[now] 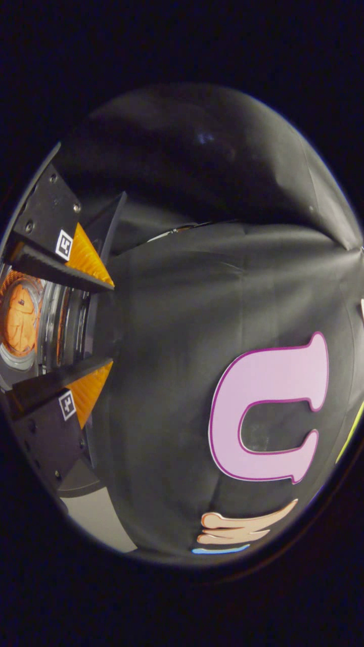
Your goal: Put the clothes into the washing machine and then close the washing machine lid.
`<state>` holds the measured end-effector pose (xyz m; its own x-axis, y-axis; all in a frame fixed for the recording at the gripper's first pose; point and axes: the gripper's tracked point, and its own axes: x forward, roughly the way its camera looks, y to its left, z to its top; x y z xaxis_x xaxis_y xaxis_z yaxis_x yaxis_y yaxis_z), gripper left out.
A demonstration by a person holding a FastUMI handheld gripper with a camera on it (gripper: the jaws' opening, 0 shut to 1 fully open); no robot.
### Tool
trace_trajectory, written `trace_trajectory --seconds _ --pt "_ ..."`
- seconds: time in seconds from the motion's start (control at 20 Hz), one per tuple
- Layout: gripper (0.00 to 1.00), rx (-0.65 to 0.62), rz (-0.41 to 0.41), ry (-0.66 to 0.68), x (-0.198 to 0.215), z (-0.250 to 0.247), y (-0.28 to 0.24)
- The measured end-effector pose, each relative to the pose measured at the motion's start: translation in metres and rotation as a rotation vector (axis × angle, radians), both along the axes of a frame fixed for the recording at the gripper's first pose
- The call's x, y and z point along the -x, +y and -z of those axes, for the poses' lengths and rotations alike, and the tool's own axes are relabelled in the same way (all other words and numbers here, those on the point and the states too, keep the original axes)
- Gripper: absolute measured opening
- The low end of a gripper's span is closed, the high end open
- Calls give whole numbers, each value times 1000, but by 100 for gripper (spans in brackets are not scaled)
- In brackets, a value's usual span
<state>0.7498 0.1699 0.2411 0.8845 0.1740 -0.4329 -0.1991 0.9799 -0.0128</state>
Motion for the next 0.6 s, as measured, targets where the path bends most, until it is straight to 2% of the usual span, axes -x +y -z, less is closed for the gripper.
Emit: trace_trajectory --seconds 0.05,0.1,0.15,0.2,0.25,0.3,0.4,0.6 --pt "78 0 -7 -6 -1 -1 2" --pt "78 105 -9 0 10 2 -7" --pt "77 261 -23 -24 6 2 -17" --pt "76 338 -62 -12 12 5 -18" --pt "76 278 -82 -50 3 -3 -8" --pt "75 148 -93 -51 -1 -6 0" --pt "73 -17 -72 52 -11 -1 -2" --pt "67 -194 -34 147 -14 -12 -16"
